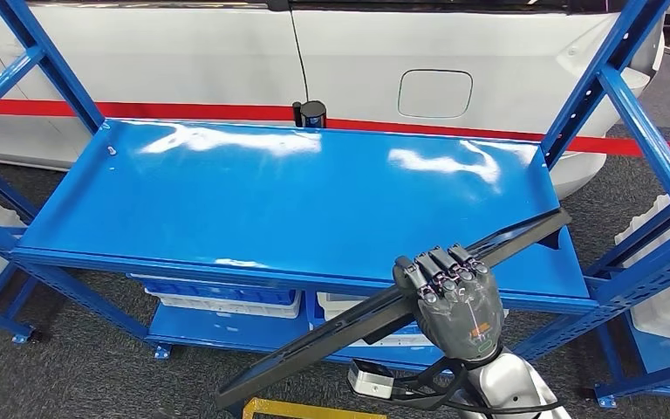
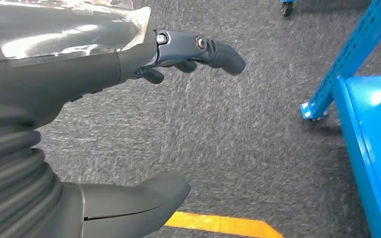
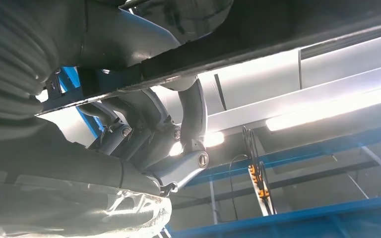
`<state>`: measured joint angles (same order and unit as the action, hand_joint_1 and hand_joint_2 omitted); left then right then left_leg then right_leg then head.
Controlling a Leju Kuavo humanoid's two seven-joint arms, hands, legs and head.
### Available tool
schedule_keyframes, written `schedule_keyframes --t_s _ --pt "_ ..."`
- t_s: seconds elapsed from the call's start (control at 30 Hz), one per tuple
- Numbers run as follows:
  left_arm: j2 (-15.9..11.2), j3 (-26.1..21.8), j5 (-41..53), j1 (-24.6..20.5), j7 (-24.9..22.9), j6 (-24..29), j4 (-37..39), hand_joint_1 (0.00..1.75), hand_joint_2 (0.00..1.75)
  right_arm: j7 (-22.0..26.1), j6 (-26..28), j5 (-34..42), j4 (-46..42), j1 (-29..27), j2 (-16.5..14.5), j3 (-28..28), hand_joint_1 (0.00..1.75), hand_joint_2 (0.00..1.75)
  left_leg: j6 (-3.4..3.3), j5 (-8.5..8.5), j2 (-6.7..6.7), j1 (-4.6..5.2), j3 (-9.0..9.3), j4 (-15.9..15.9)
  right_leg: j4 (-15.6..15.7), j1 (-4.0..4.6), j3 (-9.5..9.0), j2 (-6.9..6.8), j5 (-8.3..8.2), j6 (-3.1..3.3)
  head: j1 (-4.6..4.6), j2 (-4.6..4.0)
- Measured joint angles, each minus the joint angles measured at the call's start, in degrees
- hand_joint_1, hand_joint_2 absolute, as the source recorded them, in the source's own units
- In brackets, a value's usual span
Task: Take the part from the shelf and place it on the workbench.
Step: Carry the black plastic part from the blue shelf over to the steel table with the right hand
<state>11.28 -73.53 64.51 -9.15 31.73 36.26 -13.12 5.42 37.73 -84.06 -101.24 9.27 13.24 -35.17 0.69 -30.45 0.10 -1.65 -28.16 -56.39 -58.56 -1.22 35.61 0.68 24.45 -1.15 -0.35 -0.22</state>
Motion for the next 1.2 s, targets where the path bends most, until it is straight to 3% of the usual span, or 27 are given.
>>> schedule_keyframes --t_s 0.1,0.17,0.27,0.37,0.4,0.43,0.47,0.53,0.57,0.6,0.67,0.73,0.77,0.87,0.93,1.13,1.17,1.2 --pt "-0.3 0.3 1.6 0.1 -7.0 -3.1 0.3 0.00 1.75 0.0 -0.7 0.9 0.0 0.3 -0.5 -0.1 1.75 1.75 -0.54 -0.26 -0.01 0.06 -0.15 -0.4 0.0 -0.26 -0.01 0.01 -0.09 -0.14 -0.25 0.00" --pt "-0.4 0.5 2.0 0.1 -8.7 -3.8 0.4 0.00 1.75 0.0 -1.0 1.2 0.0 0.7 -1.1 -0.1 1.75 1.75 -1.01 0.01 -0.04 0.23 -0.22 -0.5 0.3 -0.28 -0.13 0.01 -0.39 -0.56 -0.35 0.00" --pt "-0.2 0.8 2.2 0.0 -9.1 -3.9 0.4 0.00 1.75 0.0 -1.0 1.3 0.0 1.3 -1.6 -0.1 1.75 1.75 -2.07 2.12 0.21 -0.15 0.97 1.8 -0.6 0.04 0.30 -0.21 0.32 -1.25 -0.18 -0.01" --pt "-0.1 0.9 2.2 0.1 -9.3 -4.0 0.4 0.00 1.75 0.0 -1.0 1.3 0.1 1.4 -1.6 -0.1 1.75 1.75 -2.32 3.25 0.65 -0.43 0.95 2.9 -10.2 -0.20 4.30 -0.37 4.91 -1.25 0.65 -0.01" --pt "-0.1 0.9 2.2 0.1 -9.3 -4.1 0.4 0.00 1.75 0.1 -1.0 1.3 0.2 1.4 -1.6 -0.1 1.75 1.75 -2.20 3.33 0.71 -0.50 0.77 2.8 -13.4 -0.44 5.56 -0.39 5.90 -1.58 0.81 -0.01" --pt "0.0 0.9 2.2 0.1 -9.4 -4.2 0.4 0.00 1.75 0.1 -1.0 1.3 0.2 1.3 -1.6 -0.2 1.75 1.75 -2.05 3.39 0.74 -0.63 0.66 2.8 -14.7 -0.76 5.90 -0.41 6.02 -2.15 0.88 -0.01" --pt "0.0 0.9 2.2 0.1 -9.4 -4.3 0.5 0.00 1.75 0.1 -1.0 1.3 0.3 1.3 -1.6 -0.1 1.75 1.75 -1.80 3.39 0.74 -0.87 0.56 2.7 -13.5 -1.12 5.06 -0.48 5.23 -2.96 0.91 -0.01" --pt "0.1 1.0 2.2 0.1 -9.4 -4.4 0.6 0.00 1.75 0.1 -1.0 1.3 0.4 1.4 -1.5 -0.1 1.75 1.75 -0.88 3.05 0.70 -1.46 0.17 1.8 -6.2 -1.93 0.86 -0.84 2.76 -4.79 1.09 -0.01" --pt "0.0 1.0 2.2 0.1 -9.5 -4.4 0.6 0.00 1.75 0.1 -1.0 1.3 0.4 1.4 -1.6 -0.1 1.75 1.75 -0.23 2.75 0.62 -1.64 -0.29 1.2 -3.1 -1.93 -1.03 -0.71 1.87 -5.20 1.41 -0.01" --pt "0.0 1.0 2.2 0.1 -9.5 -4.5 0.7 0.00 1.75 0.1 -1.0 1.3 0.4 1.4 -1.6 -0.2 1.75 1.75 0.39 2.47 0.52 -1.62 -0.74 0.4 -1.3 -1.92 -1.98 -0.54 1.60 -5.21 1.73 0.00" --pt "-0.1 1.0 2.2 0.1 -9.5 -4.5 0.7 0.00 1.75 0.1 -1.1 1.1 0.5 1.4 -1.7 -0.2 1.75 1.75 1.23 2.19 0.27 -1.47 -1.70 -0.7 -1.6 -1.85 -1.67 0.10 1.92 -3.92 1.79 -0.01" --pt "-0.1 1.0 2.2 0.1 -9.6 -4.5 0.7 0.00 1.75 0.2 -1.2 0.9 0.5 1.3 -1.8 -0.2 1.75 1.75 1.62 1.64 0.20 -1.74 -2.45 -1.7 -2.0 -2.08 -0.74 0.13 2.09 -2.43 0.84 -0.01" --pt "-0.1 1.1 2.2 0.1 -9.6 -4.5 0.8 0.00 1.75 0.2 -1.3 0.9 0.5 1.3 -1.8 -0.2 1.75 1.75 1.61 0.49 0.23 -1.86 -3.07 -2.9 -2.1 -1.92 -0.30 0.10 1.90 -1.79 0.37 0.00" --pt "-0.1 1.1 2.2 0.1 -9.6 -4.5 0.8 0.00 1.75 0.2 -1.5 0.8 0.5 1.4 -1.9 -0.1 1.75 1.75 1.06 -5.36 0.15 -1.55 -6.19 -10.2 -2.1 -1.27 0.77 0.02 1.10 -0.26 -0.43 0.00" --pt "-0.1 1.1 2.2 0.1 -9.6 -4.5 0.8 0.00 1.75 0.2 -1.5 0.8 0.5 1.3 -1.9 -0.2 1.75 1.75 0.95 -6.72 0.10 -1.41 -7.05 -12.3 -2.1 -1.08 1.04 0.00 0.93 0.00 -0.59 0.00" --pt "-0.1 1.2 2.2 0.1 -9.6 -4.5 0.8 0.00 1.75 0.2 -1.5 0.8 0.5 1.3 -1.9 -0.2 1.75 1.75 0.89 -7.24 0.07 -1.35 -7.44 -13.3 -2.1 -0.97 1.18 0.00 0.84 0.14 -0.64 0.00" --pt "-0.1 1.2 2.2 0.1 -9.7 -4.5 0.8 0.00 1.75 0.2 -1.5 0.8 0.5 1.3 -1.9 -0.2 1.75 1.75 0.44 -7.25 0.05 -1.08 -7.48 -14.3 -2.1 -0.56 1.69 -0.01 0.44 0.43 -0.68 0.00" --pt "-0.1 1.3 2.1 0.1 -9.7 -4.5 0.8 0.00 1.75 0.2 -1.6 0.8 0.5 1.3 -1.9 -0.2 1.75 1.75 -0.64 -6.18 -0.01 -0.47 -5.67 -12.5 -2.1 0.00 2.46 0.01 -0.27 0.72 -0.70 0.00"
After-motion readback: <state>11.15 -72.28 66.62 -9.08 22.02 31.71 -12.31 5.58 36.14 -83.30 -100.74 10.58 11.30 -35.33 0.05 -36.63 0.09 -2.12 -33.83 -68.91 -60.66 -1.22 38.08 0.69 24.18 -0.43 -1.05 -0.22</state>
